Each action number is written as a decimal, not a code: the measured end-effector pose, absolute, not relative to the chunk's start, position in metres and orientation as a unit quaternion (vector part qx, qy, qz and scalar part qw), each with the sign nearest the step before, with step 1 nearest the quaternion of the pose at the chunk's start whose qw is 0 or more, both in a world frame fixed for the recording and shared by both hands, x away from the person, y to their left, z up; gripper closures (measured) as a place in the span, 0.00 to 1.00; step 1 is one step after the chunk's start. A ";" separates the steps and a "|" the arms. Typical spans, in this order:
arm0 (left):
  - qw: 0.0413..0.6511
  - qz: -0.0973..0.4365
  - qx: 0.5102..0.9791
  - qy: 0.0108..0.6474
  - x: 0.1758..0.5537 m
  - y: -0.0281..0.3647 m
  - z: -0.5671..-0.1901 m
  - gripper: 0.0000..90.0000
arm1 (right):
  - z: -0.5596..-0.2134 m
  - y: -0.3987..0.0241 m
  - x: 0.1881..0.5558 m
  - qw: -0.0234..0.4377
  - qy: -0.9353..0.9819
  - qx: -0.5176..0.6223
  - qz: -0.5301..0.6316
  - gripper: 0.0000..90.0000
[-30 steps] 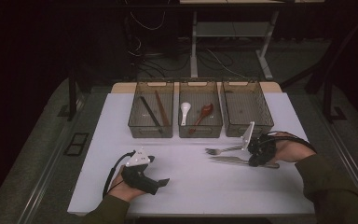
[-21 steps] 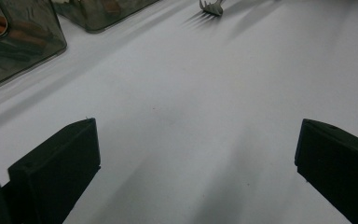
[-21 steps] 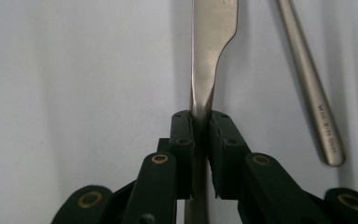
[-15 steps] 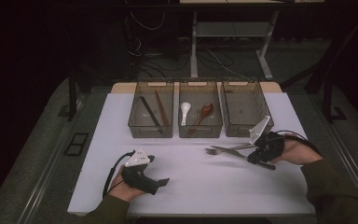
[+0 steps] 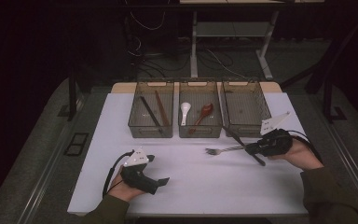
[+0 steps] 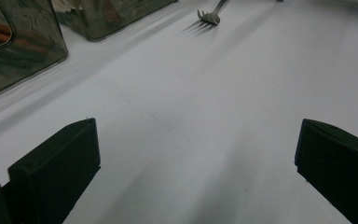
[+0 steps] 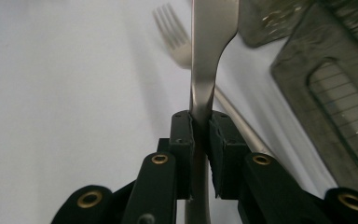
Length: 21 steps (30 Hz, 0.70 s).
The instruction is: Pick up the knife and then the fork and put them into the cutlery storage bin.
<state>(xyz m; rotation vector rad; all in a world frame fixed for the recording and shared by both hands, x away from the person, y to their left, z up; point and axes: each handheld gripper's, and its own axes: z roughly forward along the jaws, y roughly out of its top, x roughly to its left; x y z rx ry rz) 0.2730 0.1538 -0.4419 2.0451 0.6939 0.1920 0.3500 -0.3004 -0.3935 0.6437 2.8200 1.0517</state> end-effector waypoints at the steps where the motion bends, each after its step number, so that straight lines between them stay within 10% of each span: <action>1: 0.468 0.078 0.834 0.282 0.273 0.154 -0.442 0.00 | -0.394 -0.302 0.350 0.039 0.914 0.212 0.345 0.89; 21: 0.472 0.075 0.832 0.282 0.273 0.155 -0.442 0.00 | -0.381 -0.323 0.353 0.095 0.818 0.332 0.460 0.89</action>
